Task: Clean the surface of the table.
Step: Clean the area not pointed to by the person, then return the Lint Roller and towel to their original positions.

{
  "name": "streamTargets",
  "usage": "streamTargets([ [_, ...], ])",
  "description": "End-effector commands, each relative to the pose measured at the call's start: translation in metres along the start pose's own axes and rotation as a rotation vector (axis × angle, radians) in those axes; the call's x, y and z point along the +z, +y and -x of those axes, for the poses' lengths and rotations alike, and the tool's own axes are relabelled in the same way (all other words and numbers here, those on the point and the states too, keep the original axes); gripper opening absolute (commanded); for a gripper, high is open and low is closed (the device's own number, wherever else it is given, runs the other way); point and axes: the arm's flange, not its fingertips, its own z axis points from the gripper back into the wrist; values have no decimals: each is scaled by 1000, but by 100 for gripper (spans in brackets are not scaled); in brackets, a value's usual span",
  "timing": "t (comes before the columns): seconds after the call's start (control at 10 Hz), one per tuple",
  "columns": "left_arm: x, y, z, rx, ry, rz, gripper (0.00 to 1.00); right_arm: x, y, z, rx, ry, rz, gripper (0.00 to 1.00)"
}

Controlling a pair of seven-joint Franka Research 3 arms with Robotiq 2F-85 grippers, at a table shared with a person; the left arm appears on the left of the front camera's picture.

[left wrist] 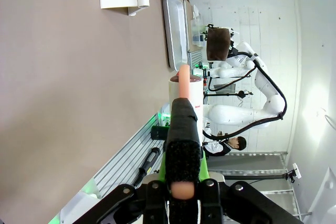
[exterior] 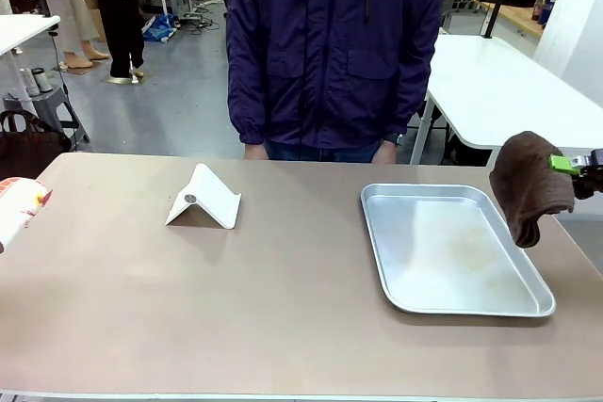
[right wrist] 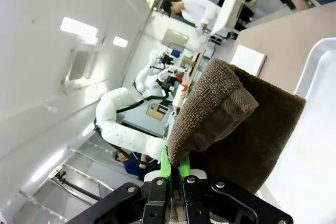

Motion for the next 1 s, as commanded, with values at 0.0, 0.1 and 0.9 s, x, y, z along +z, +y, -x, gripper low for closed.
streamTargets([
  [0.0,1,-4,-2,1,-17,16,22,1,5,0,1,3,-47,7],
  [0.1,1,-4,-2,1,-17,16,22,1,5,0,1,3,-47,7],
  [0.9,1,-4,-2,1,-17,16,22,1,5,0,1,3,-47,7],
])
